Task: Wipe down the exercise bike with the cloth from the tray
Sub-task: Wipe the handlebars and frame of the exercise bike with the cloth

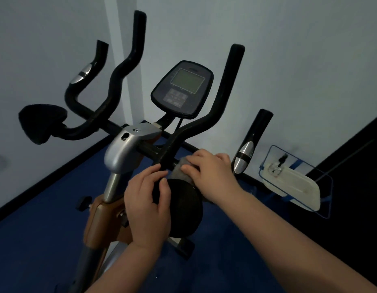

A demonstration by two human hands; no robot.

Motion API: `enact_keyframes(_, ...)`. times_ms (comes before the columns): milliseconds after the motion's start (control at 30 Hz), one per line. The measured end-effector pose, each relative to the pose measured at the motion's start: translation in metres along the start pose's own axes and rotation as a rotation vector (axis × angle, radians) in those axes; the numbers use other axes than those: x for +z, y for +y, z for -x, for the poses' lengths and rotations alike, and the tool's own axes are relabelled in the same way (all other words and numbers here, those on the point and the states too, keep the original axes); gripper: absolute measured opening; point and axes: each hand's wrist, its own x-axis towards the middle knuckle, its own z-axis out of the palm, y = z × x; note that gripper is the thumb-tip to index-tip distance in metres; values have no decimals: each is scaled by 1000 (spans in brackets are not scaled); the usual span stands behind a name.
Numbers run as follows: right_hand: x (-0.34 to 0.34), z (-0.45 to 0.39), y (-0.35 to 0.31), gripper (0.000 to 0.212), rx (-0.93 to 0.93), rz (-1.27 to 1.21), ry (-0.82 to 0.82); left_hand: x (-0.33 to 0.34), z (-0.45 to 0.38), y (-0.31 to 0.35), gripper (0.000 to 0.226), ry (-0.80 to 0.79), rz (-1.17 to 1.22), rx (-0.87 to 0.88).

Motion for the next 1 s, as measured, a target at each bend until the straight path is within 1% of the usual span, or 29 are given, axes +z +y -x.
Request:
enact_keyframes(100,-12,22,19,31,-55,116,24,0,0,-1,19,6,19,4)
enact_keyframes(167,-17,35,26,30,-35,127,44,0,0,-2,18,10,35,4)
enact_keyframes(267,-12,17,12,30,-24,166,24,1,0,-3,17,13,29,12)
enact_keyframes(333,-4,-4,-3,31,-44,160,1,2,0,-3,18,12,21,19)
enact_keyframes(400,0,-17,-12,31,-41,101,-23,1,-1,-3,18,6,23,20)
enact_keyframes(500,-3,-16,-6,31,-31,22,-65,-1,-2,-1,20,-12,27,11)
enact_keyframes(667,-20,21,21,30,-113,137,6,-8,-5,8,27,-78,-47,-34)
enact_keyframes(733,-28,35,33,30,-177,197,-7,-11,-8,17,27,-107,-93,-32)
enact_keyframes(867,-55,42,62,25,-414,311,-54,-8,-17,42,26,-150,-198,17)
enact_keyframes(933,-67,36,79,24,-559,358,-65,0,-24,56,24,-201,-187,47)
enact_keyframes(1000,-77,25,93,24,-683,399,-101,12,-31,67,21,-291,-136,50)
